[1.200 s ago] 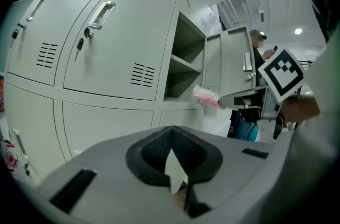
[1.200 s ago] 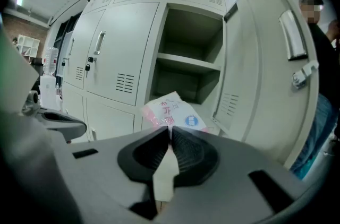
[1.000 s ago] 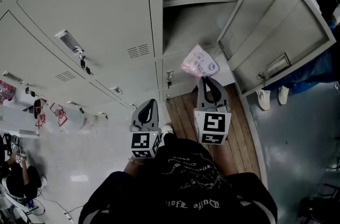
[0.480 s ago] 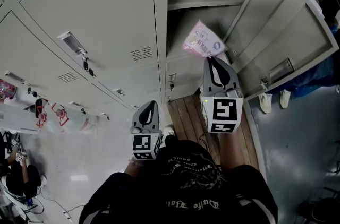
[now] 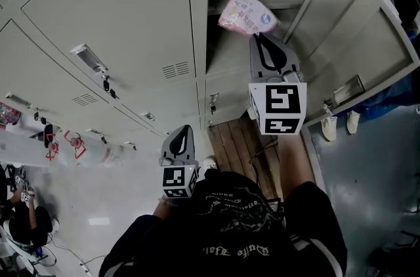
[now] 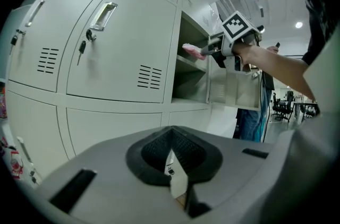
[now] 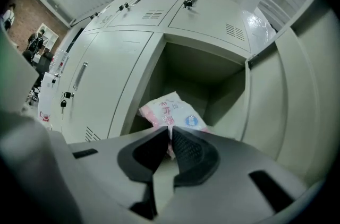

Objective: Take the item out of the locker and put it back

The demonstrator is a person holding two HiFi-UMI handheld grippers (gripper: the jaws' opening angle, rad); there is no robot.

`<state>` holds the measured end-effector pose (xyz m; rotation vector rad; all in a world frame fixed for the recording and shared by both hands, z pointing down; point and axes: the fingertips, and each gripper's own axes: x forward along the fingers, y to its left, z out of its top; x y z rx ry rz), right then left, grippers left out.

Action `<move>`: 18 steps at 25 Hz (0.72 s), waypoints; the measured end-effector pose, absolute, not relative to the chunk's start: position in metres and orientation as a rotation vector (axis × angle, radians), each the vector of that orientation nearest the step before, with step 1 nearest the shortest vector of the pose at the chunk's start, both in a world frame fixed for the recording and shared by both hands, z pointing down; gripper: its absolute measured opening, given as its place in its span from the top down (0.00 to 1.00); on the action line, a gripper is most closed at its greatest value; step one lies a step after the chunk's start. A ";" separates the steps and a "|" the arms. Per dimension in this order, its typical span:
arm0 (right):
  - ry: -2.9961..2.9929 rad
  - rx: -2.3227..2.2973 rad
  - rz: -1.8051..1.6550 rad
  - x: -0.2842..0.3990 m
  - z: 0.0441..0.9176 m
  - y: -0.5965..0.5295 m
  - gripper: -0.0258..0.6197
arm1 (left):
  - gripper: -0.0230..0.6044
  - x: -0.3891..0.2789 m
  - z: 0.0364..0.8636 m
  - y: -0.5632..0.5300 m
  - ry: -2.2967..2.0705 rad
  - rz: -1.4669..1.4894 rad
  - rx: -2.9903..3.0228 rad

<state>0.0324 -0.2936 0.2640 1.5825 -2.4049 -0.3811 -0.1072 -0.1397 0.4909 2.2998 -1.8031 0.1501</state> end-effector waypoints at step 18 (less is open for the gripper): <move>-2.384 1.439 -0.321 0.013 0.241 -0.375 0.92 | 0.95 -0.139 0.490 -0.144 -1.906 0.159 2.210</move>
